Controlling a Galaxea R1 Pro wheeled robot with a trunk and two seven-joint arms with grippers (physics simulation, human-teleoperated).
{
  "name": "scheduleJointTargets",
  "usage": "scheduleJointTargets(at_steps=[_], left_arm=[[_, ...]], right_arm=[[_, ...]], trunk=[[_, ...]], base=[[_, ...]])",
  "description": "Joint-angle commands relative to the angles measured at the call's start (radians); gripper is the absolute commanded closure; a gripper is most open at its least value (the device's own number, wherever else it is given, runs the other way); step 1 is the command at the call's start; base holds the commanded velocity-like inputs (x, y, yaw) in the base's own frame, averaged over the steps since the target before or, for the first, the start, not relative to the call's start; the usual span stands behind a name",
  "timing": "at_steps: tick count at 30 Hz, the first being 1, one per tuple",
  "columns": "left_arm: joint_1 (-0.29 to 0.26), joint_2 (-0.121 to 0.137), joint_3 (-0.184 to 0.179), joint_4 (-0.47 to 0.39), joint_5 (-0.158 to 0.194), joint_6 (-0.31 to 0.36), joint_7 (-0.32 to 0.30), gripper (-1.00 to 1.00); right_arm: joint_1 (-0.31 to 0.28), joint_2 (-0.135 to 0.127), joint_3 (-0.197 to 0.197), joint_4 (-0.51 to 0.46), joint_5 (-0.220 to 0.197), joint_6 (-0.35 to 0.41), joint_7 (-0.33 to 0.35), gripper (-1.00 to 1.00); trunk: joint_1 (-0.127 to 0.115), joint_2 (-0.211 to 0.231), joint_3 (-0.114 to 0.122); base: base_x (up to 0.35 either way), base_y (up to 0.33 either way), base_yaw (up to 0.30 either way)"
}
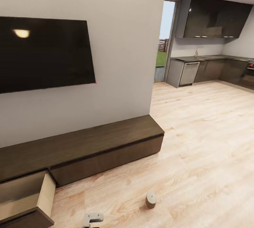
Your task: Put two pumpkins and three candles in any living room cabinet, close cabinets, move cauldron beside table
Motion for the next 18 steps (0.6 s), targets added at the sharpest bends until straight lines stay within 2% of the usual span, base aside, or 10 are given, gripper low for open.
scheduleJointTargets(at_steps=[1,13,18], left_arm=[[0.000,0.000,0.000,0.000,0.000,0.000,0.000,-1.00],[0.000,0.000,0.000,0.000,0.000,-0.002,0.000,-1.00],[0.000,0.000,0.000,0.000,0.000,-0.002,0.000,-1.00]], right_arm=[[0.000,0.001,0.004,0.000,0.000,-0.001,0.000,-1.00],[0.000,0.002,0.012,-0.001,0.001,-0.001,0.002,-1.00],[0.000,0.002,0.019,-0.001,0.001,-0.001,0.001,-1.00]], trunk=[[0.000,0.000,0.000],[0.000,0.000,0.000],[0.000,0.000,0.000]], base=[[0.193,-0.127,0.077],[0.013,-0.008,0.008],[0.000,-0.148,0.190]])
